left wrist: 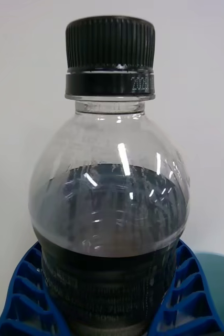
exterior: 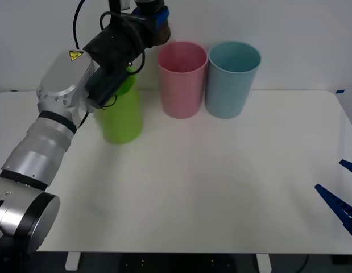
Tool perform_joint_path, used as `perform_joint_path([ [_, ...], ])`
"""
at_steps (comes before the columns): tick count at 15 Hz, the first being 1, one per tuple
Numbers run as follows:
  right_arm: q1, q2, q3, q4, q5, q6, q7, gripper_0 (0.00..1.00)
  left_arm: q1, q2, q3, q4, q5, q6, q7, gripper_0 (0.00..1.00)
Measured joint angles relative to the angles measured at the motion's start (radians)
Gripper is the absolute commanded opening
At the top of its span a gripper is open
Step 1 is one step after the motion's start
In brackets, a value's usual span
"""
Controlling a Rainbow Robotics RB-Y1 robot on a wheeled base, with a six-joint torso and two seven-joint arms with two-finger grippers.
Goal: Grasp the object on the table and drop it into the matching bin: aluminum can to the light blue bin, PET bottle to the pink bin.
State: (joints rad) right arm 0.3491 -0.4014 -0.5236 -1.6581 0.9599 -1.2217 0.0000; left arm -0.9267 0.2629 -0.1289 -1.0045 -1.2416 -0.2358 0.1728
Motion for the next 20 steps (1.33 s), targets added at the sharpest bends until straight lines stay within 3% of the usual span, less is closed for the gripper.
perform_joint_path([
  [5,0.0,0.0,0.0,0.0,0.0,0.0,0.0,1.0,-0.163,-0.072,-0.024,0.205,-0.028,0.064,-0.034,0.01],
  [10,0.0,0.0,0.0,0.0,0.0,0.0,0.0,1.0,-0.173,-0.099,-0.031,0.216,-0.035,0.084,-0.042,0.01],
  [11,0.0,0.0,0.0,0.0,0.0,0.0,0.0,1.0,-0.173,-0.099,-0.032,0.216,-0.035,0.083,-0.042,0.06],
  [12,0.0,0.0,0.0,0.0,0.0,0.0,0.0,1.0,-0.173,-0.099,-0.032,0.215,-0.035,0.083,-0.042,0.18],
  [13,0.0,0.0,0.0,0.0,0.0,0.0,0.0,1.0,-0.173,-0.1,-0.032,0.215,-0.036,0.083,-0.043,0.45],
  [14,0.0,0.0,0.0,0.0,0.0,0.0,0.0,1.0,-0.173,-0.1,-0.032,0.215,-0.036,0.083,-0.044,1.0],
  [20,0.0,0.0,0.0,0.0,0.0,0.0,0.0,1.0,-0.172,-0.099,-0.032,0.213,-0.024,0.082,-0.045,1.0],
])
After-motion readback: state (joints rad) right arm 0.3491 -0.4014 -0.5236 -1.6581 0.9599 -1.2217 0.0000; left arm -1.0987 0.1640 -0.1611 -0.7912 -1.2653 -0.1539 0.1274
